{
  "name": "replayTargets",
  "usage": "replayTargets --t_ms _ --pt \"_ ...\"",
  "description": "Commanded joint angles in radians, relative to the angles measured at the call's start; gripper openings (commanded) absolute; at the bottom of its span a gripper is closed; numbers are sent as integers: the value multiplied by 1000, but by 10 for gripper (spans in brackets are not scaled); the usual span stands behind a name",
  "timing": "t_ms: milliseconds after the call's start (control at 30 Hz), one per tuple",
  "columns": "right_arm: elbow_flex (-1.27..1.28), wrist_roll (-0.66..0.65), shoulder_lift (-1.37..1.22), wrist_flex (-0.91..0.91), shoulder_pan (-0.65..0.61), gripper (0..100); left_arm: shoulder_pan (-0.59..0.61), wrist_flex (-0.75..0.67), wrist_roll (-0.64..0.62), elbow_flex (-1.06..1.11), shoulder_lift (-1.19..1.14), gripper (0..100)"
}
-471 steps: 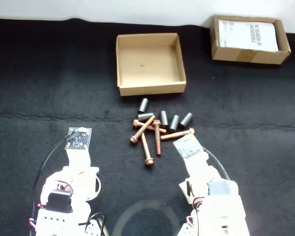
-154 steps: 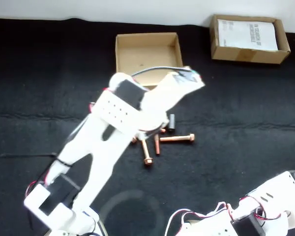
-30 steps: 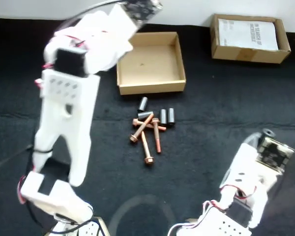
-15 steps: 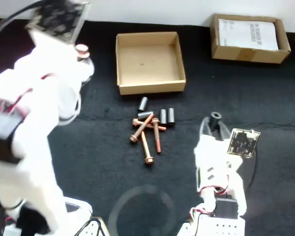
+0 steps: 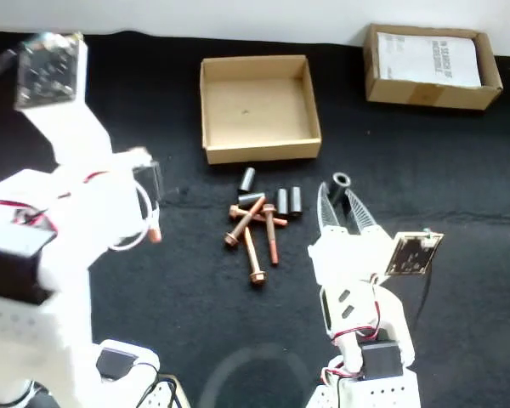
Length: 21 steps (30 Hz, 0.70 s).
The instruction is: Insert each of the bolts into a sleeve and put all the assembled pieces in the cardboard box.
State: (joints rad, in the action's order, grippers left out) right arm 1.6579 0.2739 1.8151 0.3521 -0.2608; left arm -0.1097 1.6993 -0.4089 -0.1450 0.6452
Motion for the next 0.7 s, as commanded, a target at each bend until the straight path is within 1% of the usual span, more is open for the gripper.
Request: replayTargets --t_ms 0,100,200,333,433,500,600,633,667 --pt "94 -63 18 -82 -19 7 2 -155 -15 242 91 8" --pt "104 -89 18 -154 -19 7 -1 -359 -11 441 179 8" --pt "113 -100 16 -156 -21 7 -30 -621 -9 621 274 8" --pt "145 -95 15 -145 -21 7 -119 -1011 -9 843 384 8" --pt "145 -95 15 -134 -21 7 -189 -1261 -8 964 444 8" --pt "145 -94 15 -134 -21 7 -228 -1375 -8 1015 466 8" --pt "145 -97 15 -133 -21 7 -278 -1448 -6 1018 466 9" --pt "145 -97 15 -124 -22 7 -298 -1473 9 1017 466 9" --pt "145 -98 15 -108 -22 7 -326 -1501 57 1015 464 9"
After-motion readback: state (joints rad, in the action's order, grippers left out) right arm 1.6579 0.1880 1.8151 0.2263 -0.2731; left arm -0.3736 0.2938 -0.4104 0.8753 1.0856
